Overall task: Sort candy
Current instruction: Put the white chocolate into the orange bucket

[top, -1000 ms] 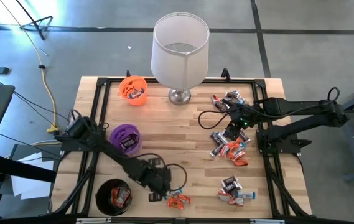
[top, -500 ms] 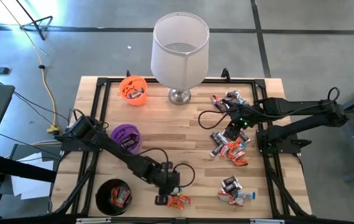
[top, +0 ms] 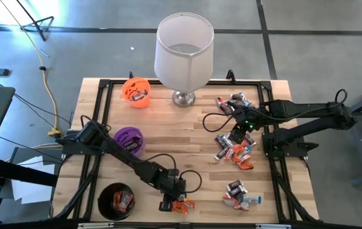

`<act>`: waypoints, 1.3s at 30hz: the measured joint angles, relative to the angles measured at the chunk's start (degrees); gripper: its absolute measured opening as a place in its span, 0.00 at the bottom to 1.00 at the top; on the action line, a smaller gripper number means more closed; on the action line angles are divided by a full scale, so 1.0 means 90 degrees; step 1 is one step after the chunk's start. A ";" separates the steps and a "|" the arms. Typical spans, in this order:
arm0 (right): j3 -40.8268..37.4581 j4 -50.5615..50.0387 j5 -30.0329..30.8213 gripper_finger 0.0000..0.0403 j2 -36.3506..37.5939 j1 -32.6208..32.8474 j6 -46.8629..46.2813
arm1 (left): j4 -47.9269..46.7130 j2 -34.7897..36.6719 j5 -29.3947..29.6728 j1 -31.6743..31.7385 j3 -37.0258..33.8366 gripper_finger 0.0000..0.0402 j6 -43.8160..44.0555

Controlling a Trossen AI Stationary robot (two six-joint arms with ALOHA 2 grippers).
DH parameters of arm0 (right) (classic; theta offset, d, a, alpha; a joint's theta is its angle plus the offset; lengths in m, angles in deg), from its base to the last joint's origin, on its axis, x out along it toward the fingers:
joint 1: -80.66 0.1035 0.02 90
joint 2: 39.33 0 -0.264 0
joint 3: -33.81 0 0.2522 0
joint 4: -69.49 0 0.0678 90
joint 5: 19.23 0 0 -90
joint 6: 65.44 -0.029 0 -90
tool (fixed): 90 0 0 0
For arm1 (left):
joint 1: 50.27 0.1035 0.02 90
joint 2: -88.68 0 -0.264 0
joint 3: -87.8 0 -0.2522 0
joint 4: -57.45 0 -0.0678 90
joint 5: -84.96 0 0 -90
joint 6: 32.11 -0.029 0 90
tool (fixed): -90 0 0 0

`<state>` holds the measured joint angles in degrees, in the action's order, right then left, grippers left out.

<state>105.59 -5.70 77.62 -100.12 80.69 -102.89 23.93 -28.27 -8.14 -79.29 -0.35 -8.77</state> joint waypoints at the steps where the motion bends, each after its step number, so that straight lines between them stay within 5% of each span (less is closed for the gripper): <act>1: 0.0000 0.0000 0.0000 0.52 0.0000 -0.0002 0.0000 | 0.0039 -0.0025 -0.0061 0.0036 0.0000 0.31 -0.0004; 15: 0.0000 0.0004 0.0001 0.52 0.0002 -0.0001 0.0000 | 0.0866 -0.0548 -0.0980 0.0438 0.0010 0.31 0.0037; 27: 0.0000 0.0005 0.0000 0.52 0.0000 -0.0001 0.0000 | 0.0882 -0.0551 -0.0442 0.0601 0.0014 0.19 0.1069; 39: 0.0000 0.0005 0.0000 0.52 0.0000 -0.0002 0.0000 | 0.0977 -0.0539 -0.0453 0.0601 0.0001 0.18 0.1850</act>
<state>105.59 -5.66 77.62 -100.12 80.68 -102.89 32.73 -33.12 -12.22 -73.88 -0.34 7.88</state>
